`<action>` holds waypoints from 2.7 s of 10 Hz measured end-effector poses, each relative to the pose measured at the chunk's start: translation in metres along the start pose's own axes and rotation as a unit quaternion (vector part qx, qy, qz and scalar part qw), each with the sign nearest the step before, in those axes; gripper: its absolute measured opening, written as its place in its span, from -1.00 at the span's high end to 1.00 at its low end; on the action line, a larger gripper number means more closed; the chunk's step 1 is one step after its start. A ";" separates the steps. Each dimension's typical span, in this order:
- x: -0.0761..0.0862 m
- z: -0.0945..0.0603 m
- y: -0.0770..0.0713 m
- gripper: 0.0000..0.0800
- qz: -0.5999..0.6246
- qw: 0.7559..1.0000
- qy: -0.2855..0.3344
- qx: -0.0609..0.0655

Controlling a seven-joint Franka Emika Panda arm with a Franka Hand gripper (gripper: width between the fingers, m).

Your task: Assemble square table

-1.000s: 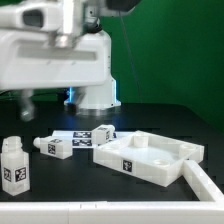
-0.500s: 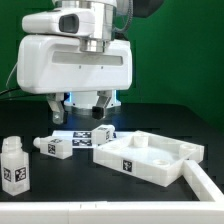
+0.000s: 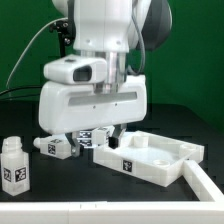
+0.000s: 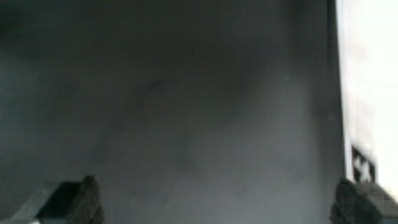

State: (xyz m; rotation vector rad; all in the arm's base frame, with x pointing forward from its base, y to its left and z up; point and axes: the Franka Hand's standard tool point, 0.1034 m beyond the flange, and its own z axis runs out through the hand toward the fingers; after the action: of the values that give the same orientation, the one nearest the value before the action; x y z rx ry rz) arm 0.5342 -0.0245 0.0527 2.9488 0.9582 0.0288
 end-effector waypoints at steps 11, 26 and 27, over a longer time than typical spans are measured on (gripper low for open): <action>0.029 0.016 -0.065 -0.62 -0.066 0.998 0.019 0.003; -0.014 0.025 -0.033 0.87 0.067 0.997 -0.024 0.031; -0.014 0.016 -0.034 0.87 0.104 0.991 -0.062 0.055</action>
Offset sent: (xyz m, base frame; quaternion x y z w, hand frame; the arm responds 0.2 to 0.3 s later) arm -0.0127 0.0456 0.0016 -0.0197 0.0130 -0.1251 0.9919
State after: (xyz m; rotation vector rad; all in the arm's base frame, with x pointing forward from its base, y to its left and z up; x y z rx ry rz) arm 0.5033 -0.0056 0.0348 3.0938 0.6534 -0.2033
